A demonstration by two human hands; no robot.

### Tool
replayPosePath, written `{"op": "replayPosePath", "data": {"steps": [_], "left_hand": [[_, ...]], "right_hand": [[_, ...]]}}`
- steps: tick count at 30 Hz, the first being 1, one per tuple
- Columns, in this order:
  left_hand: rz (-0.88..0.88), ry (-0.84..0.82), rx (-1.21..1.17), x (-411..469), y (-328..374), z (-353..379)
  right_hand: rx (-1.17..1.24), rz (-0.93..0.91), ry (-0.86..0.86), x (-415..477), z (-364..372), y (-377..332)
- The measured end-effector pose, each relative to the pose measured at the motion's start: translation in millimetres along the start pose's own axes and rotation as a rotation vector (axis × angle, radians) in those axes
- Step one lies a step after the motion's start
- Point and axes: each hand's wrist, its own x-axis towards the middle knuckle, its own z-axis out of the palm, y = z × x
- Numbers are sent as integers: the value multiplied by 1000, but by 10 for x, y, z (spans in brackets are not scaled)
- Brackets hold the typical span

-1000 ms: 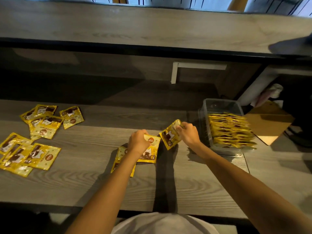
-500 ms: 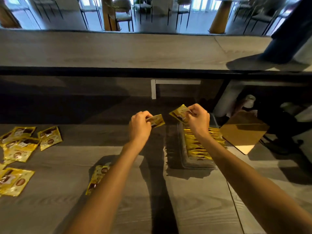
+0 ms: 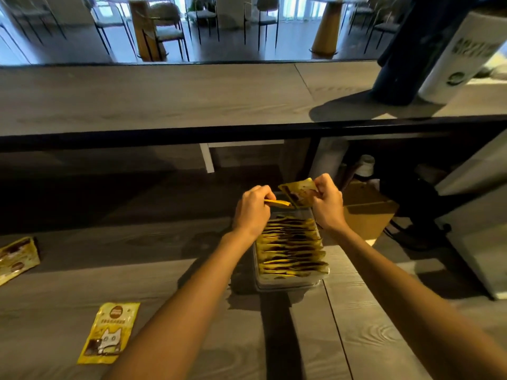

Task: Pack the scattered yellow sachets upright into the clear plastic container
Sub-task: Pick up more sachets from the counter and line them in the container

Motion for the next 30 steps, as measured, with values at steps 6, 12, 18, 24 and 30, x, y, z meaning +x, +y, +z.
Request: {"op": "replayPosePath", "data": {"steps": [6,12,18,24,30], "left_hand": [[-80,-166,80,94,-85,201],[-151,-389,129,108,-245,218],[-214,-512,86,129,-303,211],[-248,-525,58,146,-315,236],[-255,-371,40,83,-311,178]], "right_hand": [[-224,-8,-241,101,11,184],[-449,-93,-468,175,68,192],[-581,-71,-684,196,202,277],[-527,65,-673,163,247,248],[-484,-1,-625,111,245,237]]}}
